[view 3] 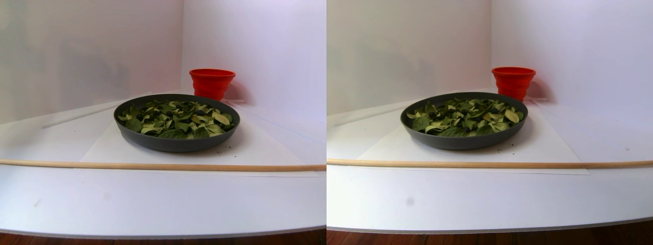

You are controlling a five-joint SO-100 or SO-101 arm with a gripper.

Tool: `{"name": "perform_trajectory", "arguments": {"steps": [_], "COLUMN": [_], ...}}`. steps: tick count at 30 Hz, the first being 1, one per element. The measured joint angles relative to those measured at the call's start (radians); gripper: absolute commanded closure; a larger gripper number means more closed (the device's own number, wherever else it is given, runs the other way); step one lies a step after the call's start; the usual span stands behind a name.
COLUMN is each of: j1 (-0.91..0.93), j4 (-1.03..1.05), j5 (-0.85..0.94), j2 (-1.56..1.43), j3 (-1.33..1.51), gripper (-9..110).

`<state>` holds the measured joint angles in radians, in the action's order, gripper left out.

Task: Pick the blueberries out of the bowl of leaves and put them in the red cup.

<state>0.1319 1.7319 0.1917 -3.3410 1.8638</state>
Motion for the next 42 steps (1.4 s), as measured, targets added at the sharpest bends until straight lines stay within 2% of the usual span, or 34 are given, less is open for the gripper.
{"name": "perform_trajectory", "arguments": {"steps": [5, 9, 15, 42], "j1": [0.017, 0.049, 0.029, 0.025], "j4": [-0.002, -0.103, -0.160, -0.252], "j5": [0.000, 0.038, 0.106, 0.663], "j2": [0.000, 0.006, 0.080, 0.321], "j3": [-0.005, -0.097, -0.035, 0.092], "gripper": [91, 91, 90, 87]}}
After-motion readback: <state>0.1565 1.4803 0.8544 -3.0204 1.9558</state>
